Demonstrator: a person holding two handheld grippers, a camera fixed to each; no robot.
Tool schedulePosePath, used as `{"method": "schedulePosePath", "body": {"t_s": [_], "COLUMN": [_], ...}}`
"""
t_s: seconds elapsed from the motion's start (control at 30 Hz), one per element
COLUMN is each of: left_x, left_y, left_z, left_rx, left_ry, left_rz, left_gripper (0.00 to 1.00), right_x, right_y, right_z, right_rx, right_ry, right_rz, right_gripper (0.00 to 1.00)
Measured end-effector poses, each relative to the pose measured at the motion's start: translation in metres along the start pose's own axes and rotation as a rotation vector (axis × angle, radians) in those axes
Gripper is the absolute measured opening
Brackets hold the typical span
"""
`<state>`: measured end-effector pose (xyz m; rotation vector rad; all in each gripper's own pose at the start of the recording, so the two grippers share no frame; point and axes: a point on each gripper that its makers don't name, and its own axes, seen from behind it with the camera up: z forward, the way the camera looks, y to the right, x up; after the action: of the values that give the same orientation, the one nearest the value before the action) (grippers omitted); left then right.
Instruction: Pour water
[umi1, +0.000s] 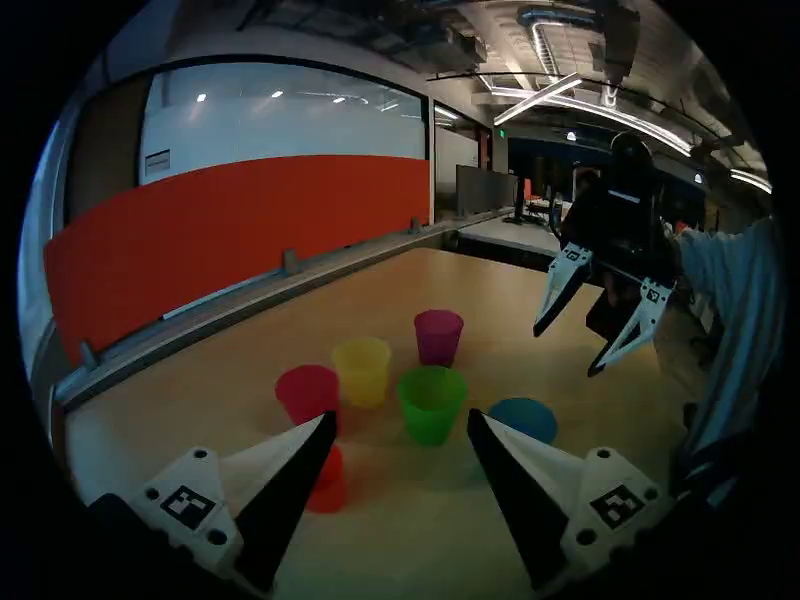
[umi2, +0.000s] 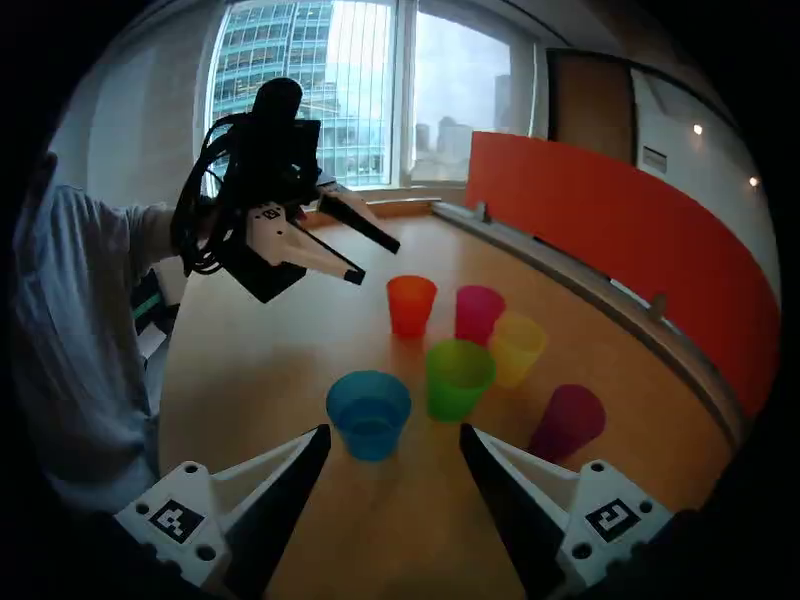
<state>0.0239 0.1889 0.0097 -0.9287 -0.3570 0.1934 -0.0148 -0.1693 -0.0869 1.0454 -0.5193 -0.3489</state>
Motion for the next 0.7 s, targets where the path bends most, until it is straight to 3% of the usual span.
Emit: {"method": "schedulePosePath", "body": {"t_s": [0.7], "left_x": [0.006], "left_y": [-0.004], "left_z": [-0.002], "left_rx": [0.008], "left_ry": [0.015], "left_rz": [-0.008], "left_gripper": [0.97], "right_x": [-0.024], "right_y": [-0.014], "right_z": [0.065], "right_rx": [0.058], "right_ry": [-0.067], "right_rz": [-0.027], "right_gripper": [1.00]}}
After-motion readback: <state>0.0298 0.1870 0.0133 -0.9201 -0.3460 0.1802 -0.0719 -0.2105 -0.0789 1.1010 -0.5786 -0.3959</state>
